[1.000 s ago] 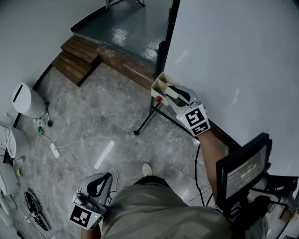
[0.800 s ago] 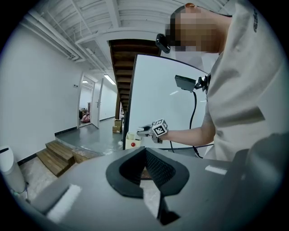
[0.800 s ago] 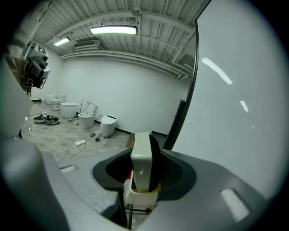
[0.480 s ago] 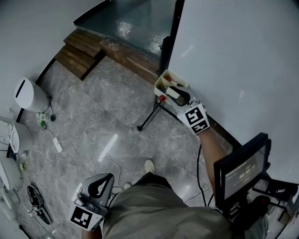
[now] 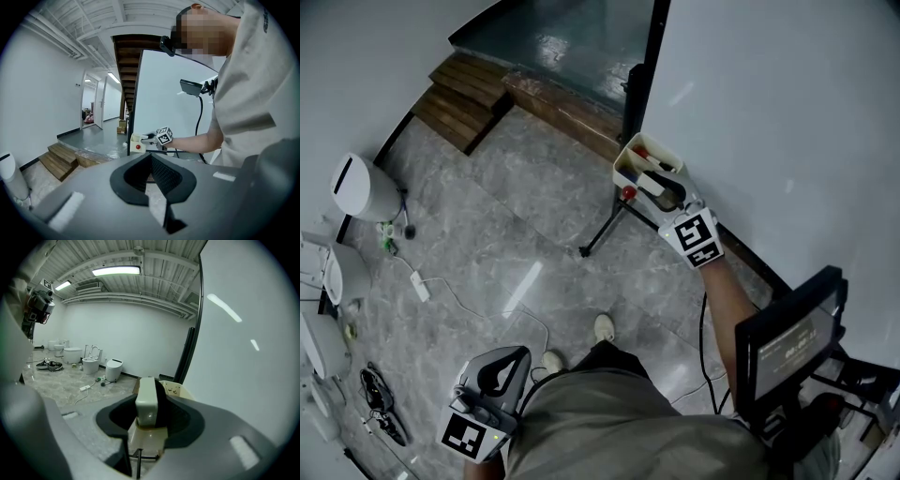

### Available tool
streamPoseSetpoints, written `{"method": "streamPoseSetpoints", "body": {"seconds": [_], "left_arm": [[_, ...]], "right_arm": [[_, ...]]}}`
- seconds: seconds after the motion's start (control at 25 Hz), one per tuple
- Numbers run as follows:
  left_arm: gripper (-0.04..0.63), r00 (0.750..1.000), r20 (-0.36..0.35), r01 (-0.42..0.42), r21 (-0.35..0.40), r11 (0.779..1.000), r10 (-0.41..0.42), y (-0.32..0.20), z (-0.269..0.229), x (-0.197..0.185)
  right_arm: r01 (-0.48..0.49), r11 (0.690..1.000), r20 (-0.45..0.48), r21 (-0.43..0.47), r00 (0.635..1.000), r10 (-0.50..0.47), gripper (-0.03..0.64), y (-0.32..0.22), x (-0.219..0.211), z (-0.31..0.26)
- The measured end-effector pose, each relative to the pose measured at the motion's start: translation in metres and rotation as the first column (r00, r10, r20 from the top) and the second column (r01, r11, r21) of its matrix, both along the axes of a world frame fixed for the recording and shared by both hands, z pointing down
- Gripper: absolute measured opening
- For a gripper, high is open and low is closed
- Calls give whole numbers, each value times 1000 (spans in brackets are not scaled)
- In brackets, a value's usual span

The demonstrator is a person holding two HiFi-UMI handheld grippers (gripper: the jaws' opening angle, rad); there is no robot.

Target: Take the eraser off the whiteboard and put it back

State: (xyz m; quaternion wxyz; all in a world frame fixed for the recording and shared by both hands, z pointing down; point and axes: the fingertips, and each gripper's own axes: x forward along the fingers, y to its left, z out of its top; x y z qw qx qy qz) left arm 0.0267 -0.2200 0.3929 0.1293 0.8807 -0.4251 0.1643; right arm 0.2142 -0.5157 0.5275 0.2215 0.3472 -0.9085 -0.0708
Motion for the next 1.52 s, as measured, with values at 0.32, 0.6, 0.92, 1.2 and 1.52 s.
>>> {"method": "streamPoseSetpoints", "body": {"seconds": [0.32, 0.6, 0.92, 1.2, 1.52], "left_arm": [[6, 1000, 4, -26, 22, 999, 26, 1, -3, -10], [6, 995, -14, -97, 74, 993, 98, -2, -9, -27], [6, 971, -89, -204, 170, 964, 222, 22, -25, -106], [6, 930, -91, -334, 193, 923, 356, 46, -30, -187], [6, 836, -99, -514, 204, 834, 539, 81, -31, -209]], "right_arm": [[-50, 998, -52, 33, 997, 51, 181, -3, 2, -6], [-116, 987, -79, 114, 989, 125, 190, 7, 3, -37], [-255, 956, -101, 144, 957, 271, 190, 98, -51, -88], [-355, 932, -43, 77, 932, 359, 190, 205, -147, -103], [-458, 888, 22, 28, 889, 458, 190, 323, -202, -120]]}}
